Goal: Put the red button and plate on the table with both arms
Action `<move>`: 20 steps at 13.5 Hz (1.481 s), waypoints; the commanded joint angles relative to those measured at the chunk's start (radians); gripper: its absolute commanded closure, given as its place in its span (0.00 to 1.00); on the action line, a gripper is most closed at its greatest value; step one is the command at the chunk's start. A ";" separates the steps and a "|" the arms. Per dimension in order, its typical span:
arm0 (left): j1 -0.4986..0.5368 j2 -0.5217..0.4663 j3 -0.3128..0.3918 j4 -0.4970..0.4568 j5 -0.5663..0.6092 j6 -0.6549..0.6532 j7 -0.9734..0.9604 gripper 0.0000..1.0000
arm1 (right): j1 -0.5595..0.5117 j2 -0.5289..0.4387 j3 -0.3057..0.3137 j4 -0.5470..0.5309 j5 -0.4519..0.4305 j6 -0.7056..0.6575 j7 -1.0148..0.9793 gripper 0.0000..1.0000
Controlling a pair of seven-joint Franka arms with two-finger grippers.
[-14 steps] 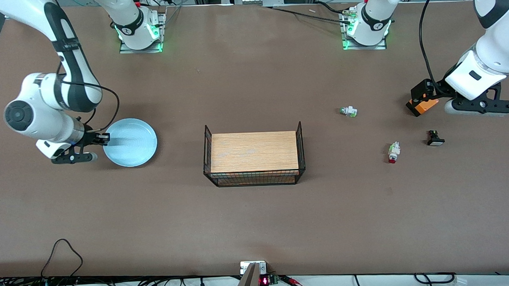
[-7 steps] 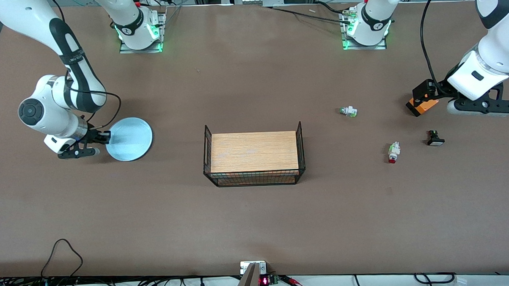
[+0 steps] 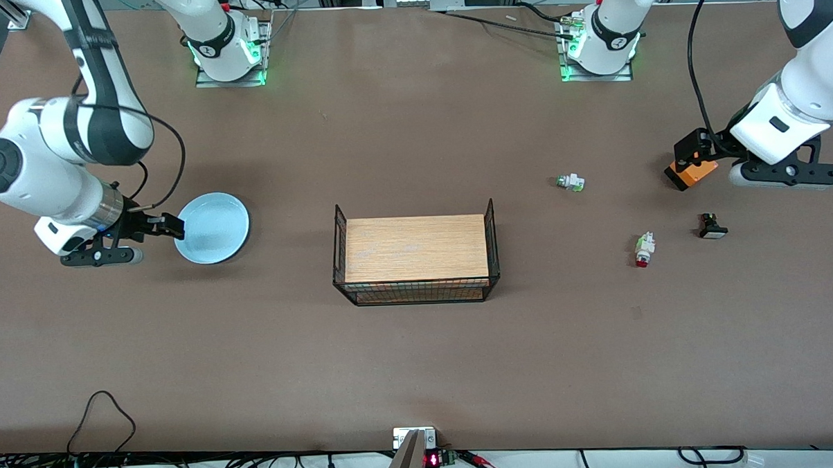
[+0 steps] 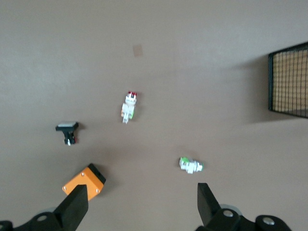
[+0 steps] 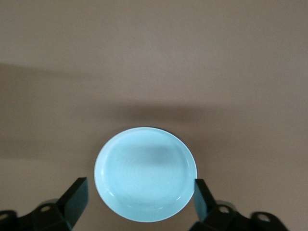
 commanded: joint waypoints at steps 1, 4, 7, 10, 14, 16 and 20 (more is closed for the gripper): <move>-0.004 0.055 0.006 -0.006 -0.009 -0.085 0.009 0.00 | 0.011 -0.002 -0.001 0.136 0.005 -0.133 0.022 0.00; -0.004 0.118 0.000 -0.005 -0.006 -0.061 0.011 0.00 | 0.006 -0.008 -0.002 0.344 -0.009 -0.391 0.020 0.00; -0.011 0.094 -0.025 0.081 0.014 -0.067 0.003 0.00 | -0.011 -0.013 -0.016 0.475 -0.011 -0.522 0.017 0.00; -0.008 0.083 -0.024 0.141 0.014 -0.059 -0.001 0.00 | -0.043 -0.037 -0.021 0.497 -0.009 -0.534 0.028 0.00; -0.004 0.049 -0.024 0.123 0.016 -0.044 0.002 0.00 | -0.045 -0.105 -0.019 0.431 -0.014 -0.550 0.028 0.00; -0.004 0.048 -0.024 0.124 0.016 -0.044 0.008 0.00 | -0.042 -0.151 -0.018 0.370 -0.017 -0.539 0.025 0.00; -0.004 0.051 -0.022 0.127 0.016 -0.045 0.011 0.00 | -0.042 -0.212 -0.018 0.276 -0.038 -0.479 0.009 0.00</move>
